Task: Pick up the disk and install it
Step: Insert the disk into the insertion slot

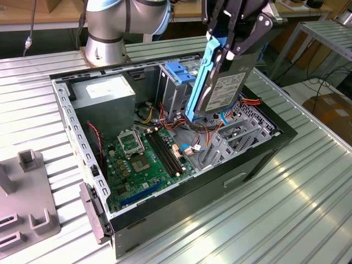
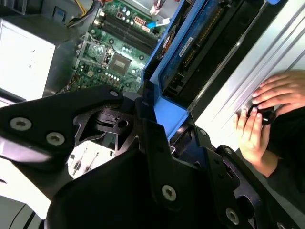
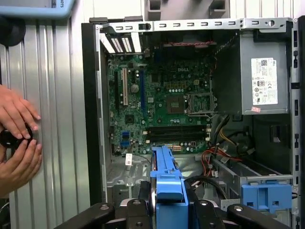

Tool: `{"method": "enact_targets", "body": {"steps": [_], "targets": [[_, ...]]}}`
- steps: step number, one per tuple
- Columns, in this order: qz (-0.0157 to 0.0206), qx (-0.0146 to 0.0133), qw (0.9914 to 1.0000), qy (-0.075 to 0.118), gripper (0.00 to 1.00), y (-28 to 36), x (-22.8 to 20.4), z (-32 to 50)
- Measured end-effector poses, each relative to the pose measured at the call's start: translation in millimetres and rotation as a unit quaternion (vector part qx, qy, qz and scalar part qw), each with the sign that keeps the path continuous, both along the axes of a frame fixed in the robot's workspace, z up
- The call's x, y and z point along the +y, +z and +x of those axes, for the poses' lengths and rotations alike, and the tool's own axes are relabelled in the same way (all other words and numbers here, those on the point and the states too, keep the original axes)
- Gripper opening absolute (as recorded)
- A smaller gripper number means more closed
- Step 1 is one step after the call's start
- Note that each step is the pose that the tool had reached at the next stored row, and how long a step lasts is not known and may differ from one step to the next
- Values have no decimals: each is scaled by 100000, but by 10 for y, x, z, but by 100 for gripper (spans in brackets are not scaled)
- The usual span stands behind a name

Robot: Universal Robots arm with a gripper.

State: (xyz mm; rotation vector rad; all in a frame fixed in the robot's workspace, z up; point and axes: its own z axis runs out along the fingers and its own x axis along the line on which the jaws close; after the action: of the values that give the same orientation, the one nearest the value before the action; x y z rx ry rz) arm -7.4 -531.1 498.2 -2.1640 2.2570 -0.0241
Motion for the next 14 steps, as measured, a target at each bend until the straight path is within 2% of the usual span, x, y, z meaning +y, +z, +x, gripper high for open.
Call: {"method": "enact_targets", "body": {"steps": [2, 6, 8, 14], "targets": [[-182, -54, 100000, -3, 37, -37, -33, 88], [-270, -71, 100000, -2, 37, -79, -113, 142], [-379, -75, 99999, -5, 37, -101, -137, 210], [-674, -72, 99998, 2, 37, -165, -173, 508]]}}
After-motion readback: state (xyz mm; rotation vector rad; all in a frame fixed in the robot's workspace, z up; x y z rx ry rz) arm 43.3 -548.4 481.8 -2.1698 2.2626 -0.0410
